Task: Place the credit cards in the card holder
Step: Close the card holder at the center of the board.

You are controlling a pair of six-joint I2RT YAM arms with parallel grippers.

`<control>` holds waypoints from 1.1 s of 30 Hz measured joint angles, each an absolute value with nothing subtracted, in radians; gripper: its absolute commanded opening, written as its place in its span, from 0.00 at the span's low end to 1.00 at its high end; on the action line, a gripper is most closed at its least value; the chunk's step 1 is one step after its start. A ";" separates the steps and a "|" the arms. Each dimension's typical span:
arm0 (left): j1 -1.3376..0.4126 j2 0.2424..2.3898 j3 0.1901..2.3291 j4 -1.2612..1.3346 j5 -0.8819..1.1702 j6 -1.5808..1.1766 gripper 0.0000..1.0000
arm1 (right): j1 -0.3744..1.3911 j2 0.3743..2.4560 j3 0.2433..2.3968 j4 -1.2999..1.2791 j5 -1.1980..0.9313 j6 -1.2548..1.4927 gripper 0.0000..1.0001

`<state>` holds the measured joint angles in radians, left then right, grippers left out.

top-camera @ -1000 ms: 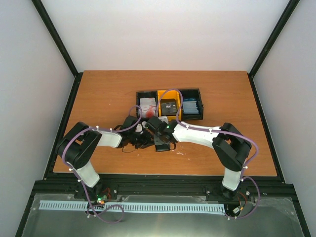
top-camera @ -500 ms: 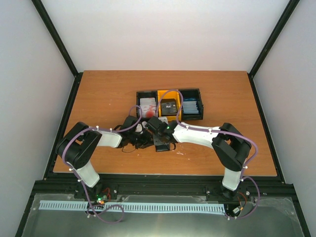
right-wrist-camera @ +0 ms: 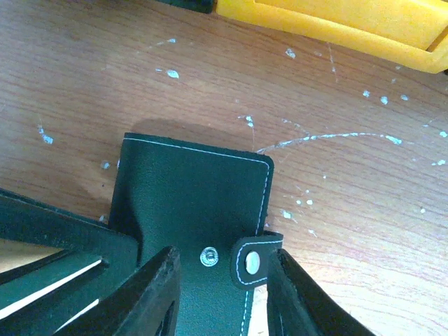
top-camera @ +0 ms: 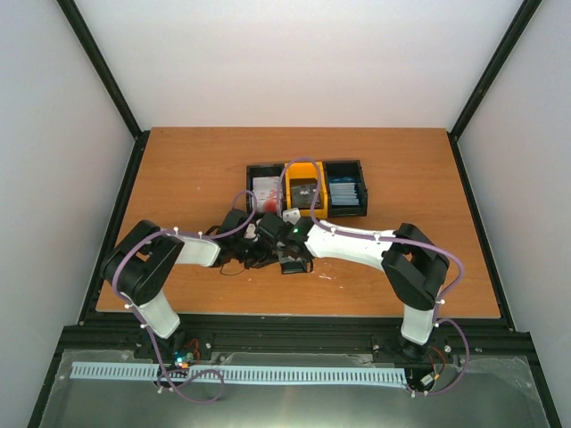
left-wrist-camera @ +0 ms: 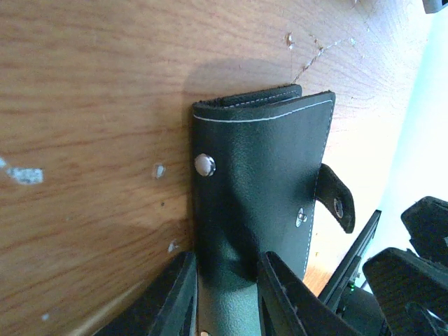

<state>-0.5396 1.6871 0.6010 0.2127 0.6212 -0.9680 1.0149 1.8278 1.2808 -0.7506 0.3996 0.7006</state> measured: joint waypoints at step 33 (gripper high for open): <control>-0.538 1.684 0.595 0.215 0.626 -0.968 0.27 | 1.028 1.901 1.300 -0.798 0.448 0.707 0.03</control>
<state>-0.5377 1.6840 0.5945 0.2150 0.6262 -0.9684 1.0275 1.9007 1.3003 -0.7982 0.4484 0.7074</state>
